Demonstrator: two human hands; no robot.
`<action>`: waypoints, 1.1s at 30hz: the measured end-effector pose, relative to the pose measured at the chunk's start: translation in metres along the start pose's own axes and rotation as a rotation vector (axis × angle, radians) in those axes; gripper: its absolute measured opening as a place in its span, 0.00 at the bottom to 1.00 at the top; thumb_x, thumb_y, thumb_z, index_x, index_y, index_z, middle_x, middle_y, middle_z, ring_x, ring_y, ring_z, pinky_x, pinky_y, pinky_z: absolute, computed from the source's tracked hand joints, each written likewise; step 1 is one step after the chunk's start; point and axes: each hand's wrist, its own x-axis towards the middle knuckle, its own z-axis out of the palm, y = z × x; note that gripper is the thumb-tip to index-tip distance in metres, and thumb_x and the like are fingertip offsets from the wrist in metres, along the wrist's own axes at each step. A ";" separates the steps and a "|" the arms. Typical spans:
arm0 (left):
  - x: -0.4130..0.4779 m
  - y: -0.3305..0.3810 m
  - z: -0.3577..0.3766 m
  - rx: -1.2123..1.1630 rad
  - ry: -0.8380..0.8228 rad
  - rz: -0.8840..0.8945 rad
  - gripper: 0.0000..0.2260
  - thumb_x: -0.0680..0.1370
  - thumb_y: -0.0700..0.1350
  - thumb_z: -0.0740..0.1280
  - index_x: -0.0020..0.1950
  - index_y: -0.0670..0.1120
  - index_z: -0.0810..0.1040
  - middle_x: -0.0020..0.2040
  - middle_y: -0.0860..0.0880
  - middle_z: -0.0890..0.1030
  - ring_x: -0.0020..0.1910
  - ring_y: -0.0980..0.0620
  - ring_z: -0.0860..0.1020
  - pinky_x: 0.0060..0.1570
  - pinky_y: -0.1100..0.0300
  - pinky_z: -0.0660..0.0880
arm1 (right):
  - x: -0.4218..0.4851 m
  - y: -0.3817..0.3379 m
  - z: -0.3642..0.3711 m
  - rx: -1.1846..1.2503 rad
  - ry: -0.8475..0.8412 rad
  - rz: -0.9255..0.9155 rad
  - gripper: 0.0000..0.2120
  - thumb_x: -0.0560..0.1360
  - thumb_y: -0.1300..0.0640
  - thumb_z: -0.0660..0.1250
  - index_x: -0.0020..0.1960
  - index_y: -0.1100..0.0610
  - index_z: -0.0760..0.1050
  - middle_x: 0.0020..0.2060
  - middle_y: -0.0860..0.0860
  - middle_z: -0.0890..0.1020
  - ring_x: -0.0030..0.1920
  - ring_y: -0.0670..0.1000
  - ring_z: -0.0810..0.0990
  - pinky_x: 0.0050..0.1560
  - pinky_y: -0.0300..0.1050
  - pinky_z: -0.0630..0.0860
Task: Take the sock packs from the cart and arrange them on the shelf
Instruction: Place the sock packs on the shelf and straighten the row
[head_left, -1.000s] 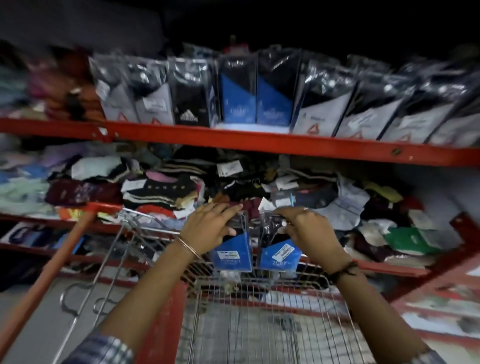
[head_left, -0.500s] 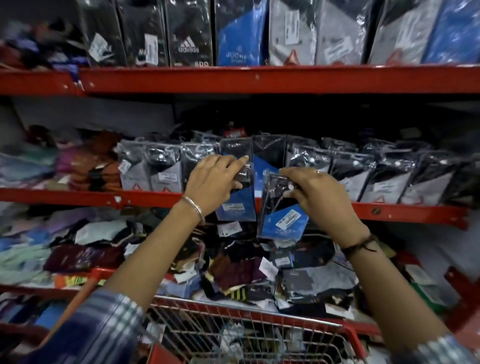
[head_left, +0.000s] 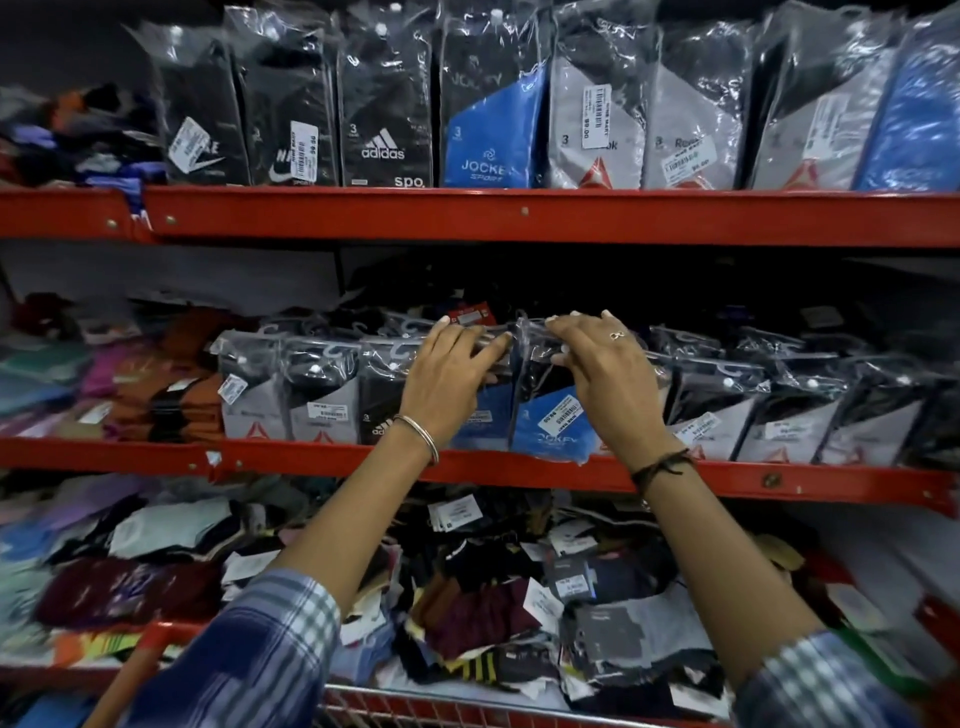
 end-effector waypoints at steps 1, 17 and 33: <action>0.001 -0.003 0.004 -0.006 -0.002 -0.002 0.26 0.66 0.35 0.72 0.63 0.45 0.74 0.53 0.41 0.80 0.53 0.41 0.76 0.65 0.46 0.66 | 0.002 0.002 0.006 0.000 -0.001 -0.002 0.13 0.73 0.68 0.67 0.57 0.61 0.76 0.53 0.57 0.82 0.56 0.57 0.78 0.68 0.53 0.66; -0.022 0.007 0.046 0.021 -0.254 -0.126 0.45 0.71 0.53 0.70 0.75 0.42 0.41 0.77 0.42 0.48 0.75 0.45 0.47 0.72 0.48 0.44 | -0.004 0.011 0.044 -0.002 0.059 -0.064 0.13 0.73 0.70 0.65 0.56 0.60 0.76 0.49 0.55 0.83 0.52 0.55 0.79 0.68 0.49 0.62; -0.068 0.053 0.070 -0.028 -0.046 0.107 0.28 0.79 0.52 0.50 0.75 0.46 0.41 0.75 0.49 0.34 0.75 0.51 0.41 0.72 0.50 0.37 | 0.001 0.027 0.040 0.133 0.063 -0.166 0.09 0.76 0.63 0.64 0.54 0.62 0.79 0.51 0.56 0.84 0.53 0.56 0.80 0.61 0.49 0.73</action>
